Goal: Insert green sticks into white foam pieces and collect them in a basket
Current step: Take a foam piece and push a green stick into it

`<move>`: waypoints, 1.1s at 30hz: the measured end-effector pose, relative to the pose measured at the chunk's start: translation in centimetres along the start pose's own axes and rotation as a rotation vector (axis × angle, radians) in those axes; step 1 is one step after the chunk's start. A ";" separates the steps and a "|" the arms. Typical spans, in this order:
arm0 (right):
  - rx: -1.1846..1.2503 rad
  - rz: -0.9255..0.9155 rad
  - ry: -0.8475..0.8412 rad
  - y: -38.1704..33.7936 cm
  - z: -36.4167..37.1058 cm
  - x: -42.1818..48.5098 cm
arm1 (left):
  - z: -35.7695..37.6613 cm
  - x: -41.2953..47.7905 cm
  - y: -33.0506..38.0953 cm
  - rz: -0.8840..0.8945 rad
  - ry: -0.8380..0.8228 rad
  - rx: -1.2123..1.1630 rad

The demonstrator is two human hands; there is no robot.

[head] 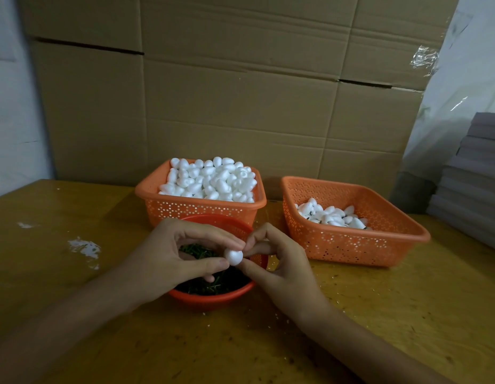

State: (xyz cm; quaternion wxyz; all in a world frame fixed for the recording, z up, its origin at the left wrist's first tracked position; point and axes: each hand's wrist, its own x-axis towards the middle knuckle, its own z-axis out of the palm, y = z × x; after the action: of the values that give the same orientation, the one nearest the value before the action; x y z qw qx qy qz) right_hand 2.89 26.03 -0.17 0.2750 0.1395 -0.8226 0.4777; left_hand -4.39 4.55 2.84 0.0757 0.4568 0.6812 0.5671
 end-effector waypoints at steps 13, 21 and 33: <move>-0.010 0.004 0.006 0.3 0.1 0.1 | 0.1 0.0 0.1 0.000 -0.033 0.014; -0.033 -0.030 0.000 0.6 0.1 0.2 | -0.1 0.0 0.1 -0.003 -0.035 0.024; -0.022 0.004 -0.023 -0.1 0.1 0.0 | 0.3 0.0 0.0 0.001 0.065 0.026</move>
State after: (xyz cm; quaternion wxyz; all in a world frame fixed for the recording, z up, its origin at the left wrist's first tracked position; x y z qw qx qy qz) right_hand 2.87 25.92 -0.10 0.2662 0.1401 -0.8311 0.4677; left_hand -4.19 4.74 2.76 0.0473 0.4393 0.6903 0.5730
